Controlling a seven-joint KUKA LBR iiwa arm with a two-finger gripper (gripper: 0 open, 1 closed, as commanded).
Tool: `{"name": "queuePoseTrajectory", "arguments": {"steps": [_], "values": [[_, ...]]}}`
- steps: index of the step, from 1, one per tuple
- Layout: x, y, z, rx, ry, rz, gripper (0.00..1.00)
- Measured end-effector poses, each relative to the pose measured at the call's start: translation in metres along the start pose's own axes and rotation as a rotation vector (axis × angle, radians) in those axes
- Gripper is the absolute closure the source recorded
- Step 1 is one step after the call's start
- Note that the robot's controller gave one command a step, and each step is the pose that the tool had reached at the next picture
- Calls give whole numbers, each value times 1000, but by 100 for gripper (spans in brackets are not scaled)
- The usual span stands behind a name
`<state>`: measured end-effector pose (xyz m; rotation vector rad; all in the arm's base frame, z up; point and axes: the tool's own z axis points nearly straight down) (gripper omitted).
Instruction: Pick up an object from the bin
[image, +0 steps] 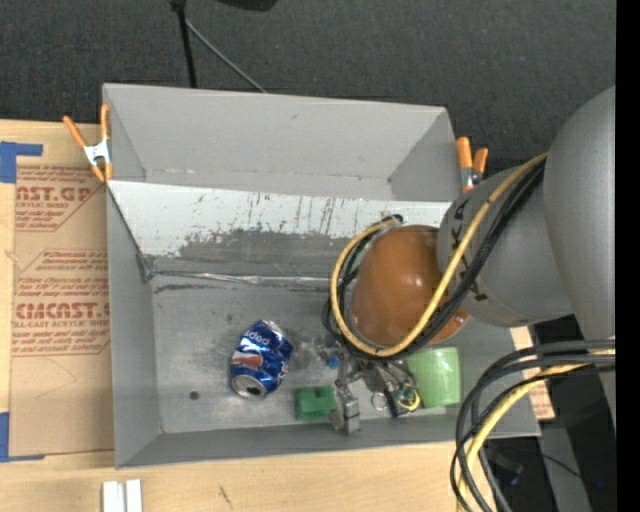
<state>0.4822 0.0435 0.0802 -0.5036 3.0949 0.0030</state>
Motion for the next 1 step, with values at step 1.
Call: {"name": "queuePoseTrajectory", "arguments": {"steps": [1], "values": [[1, 0, -2, 0, 5, 0, 100]]}}
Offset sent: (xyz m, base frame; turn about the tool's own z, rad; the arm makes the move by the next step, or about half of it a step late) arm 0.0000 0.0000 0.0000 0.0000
